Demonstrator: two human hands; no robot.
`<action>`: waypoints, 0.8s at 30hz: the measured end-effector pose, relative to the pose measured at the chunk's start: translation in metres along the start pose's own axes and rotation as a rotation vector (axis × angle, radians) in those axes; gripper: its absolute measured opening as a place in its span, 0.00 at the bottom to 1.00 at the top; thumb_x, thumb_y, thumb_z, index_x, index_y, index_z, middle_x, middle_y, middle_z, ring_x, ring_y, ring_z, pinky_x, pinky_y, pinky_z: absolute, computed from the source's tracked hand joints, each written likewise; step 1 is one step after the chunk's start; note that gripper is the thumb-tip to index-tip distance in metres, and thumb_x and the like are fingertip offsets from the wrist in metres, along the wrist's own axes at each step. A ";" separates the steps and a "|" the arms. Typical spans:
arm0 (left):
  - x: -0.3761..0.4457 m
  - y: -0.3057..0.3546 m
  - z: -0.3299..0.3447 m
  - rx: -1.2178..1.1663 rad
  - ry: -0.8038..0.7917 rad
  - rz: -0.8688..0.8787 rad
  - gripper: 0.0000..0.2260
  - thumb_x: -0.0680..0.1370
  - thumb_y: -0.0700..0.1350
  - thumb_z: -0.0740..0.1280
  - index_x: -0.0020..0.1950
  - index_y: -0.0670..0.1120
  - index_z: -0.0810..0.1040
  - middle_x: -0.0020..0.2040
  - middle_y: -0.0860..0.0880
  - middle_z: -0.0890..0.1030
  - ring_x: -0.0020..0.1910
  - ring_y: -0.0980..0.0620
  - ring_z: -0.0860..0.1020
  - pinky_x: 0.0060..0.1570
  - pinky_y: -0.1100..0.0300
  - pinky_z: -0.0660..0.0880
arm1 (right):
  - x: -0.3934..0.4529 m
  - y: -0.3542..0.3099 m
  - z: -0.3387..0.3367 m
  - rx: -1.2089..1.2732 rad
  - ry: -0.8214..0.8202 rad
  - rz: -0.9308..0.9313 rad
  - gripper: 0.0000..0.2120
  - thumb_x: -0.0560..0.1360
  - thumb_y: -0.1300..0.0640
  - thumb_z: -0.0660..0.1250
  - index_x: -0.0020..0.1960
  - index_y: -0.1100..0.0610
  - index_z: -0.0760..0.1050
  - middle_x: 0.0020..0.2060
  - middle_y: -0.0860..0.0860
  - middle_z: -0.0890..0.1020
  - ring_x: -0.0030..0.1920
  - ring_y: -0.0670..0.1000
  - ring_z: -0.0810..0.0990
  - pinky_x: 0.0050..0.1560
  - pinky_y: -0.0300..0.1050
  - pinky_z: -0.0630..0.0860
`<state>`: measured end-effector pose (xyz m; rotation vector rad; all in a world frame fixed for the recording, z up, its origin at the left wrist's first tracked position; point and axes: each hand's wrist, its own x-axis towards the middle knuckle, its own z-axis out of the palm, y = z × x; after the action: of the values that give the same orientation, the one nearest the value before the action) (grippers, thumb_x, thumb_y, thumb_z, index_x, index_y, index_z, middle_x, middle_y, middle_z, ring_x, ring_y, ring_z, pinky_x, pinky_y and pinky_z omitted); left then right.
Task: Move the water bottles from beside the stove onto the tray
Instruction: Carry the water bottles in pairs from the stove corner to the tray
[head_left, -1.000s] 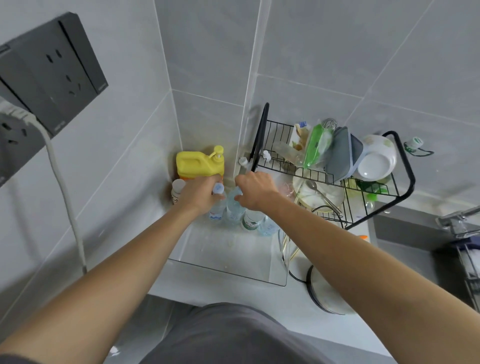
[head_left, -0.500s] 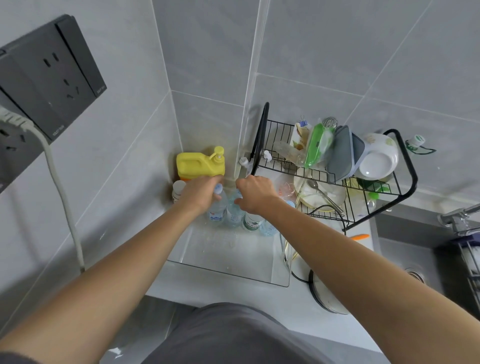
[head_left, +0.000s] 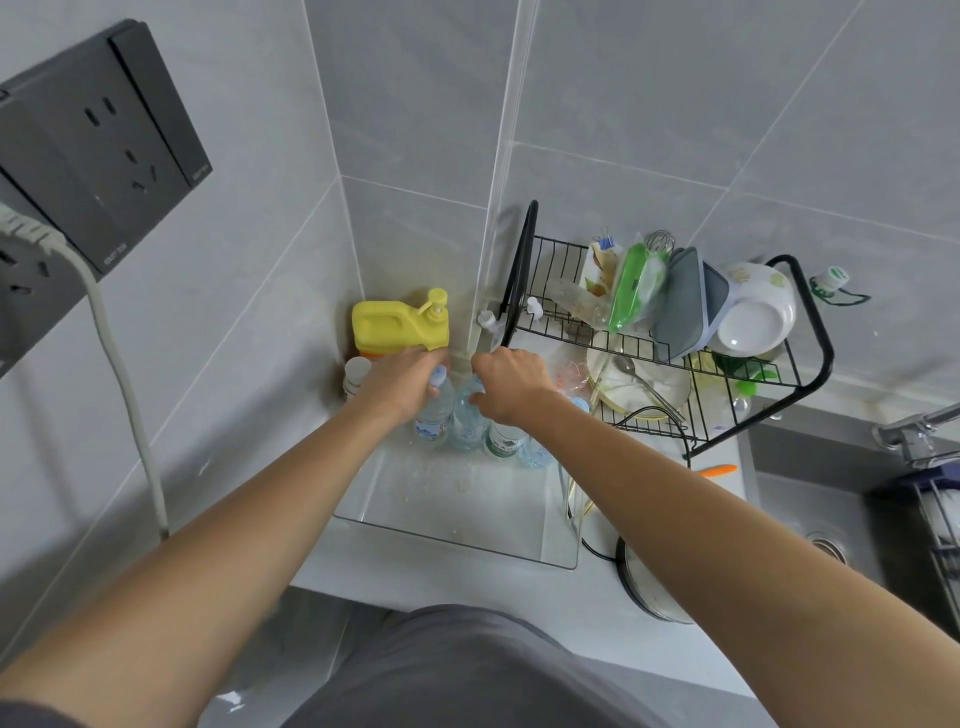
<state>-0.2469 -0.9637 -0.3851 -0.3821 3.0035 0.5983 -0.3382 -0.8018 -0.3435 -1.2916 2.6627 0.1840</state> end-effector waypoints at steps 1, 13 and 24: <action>0.000 0.001 0.000 0.005 0.001 -0.006 0.13 0.78 0.39 0.71 0.61 0.47 0.78 0.54 0.44 0.83 0.54 0.38 0.81 0.49 0.43 0.79 | 0.000 0.000 0.000 -0.001 0.001 0.000 0.18 0.81 0.47 0.69 0.66 0.55 0.77 0.59 0.55 0.83 0.60 0.59 0.82 0.52 0.50 0.74; -0.007 0.004 0.000 0.013 0.046 0.010 0.11 0.77 0.39 0.73 0.58 0.45 0.77 0.53 0.43 0.82 0.51 0.36 0.81 0.44 0.45 0.78 | -0.001 -0.001 0.000 -0.011 0.013 -0.008 0.17 0.81 0.46 0.69 0.64 0.56 0.77 0.57 0.55 0.83 0.59 0.60 0.82 0.50 0.50 0.73; -0.020 0.019 -0.013 0.084 0.103 -0.032 0.17 0.78 0.52 0.74 0.63 0.47 0.78 0.54 0.46 0.81 0.52 0.39 0.82 0.33 0.53 0.67 | -0.012 -0.001 0.004 0.068 0.056 0.003 0.20 0.79 0.43 0.70 0.64 0.54 0.75 0.56 0.54 0.84 0.60 0.58 0.80 0.54 0.52 0.76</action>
<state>-0.2322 -0.9468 -0.3643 -0.4689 3.1008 0.4625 -0.3293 -0.7922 -0.3448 -1.2909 2.6927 0.0583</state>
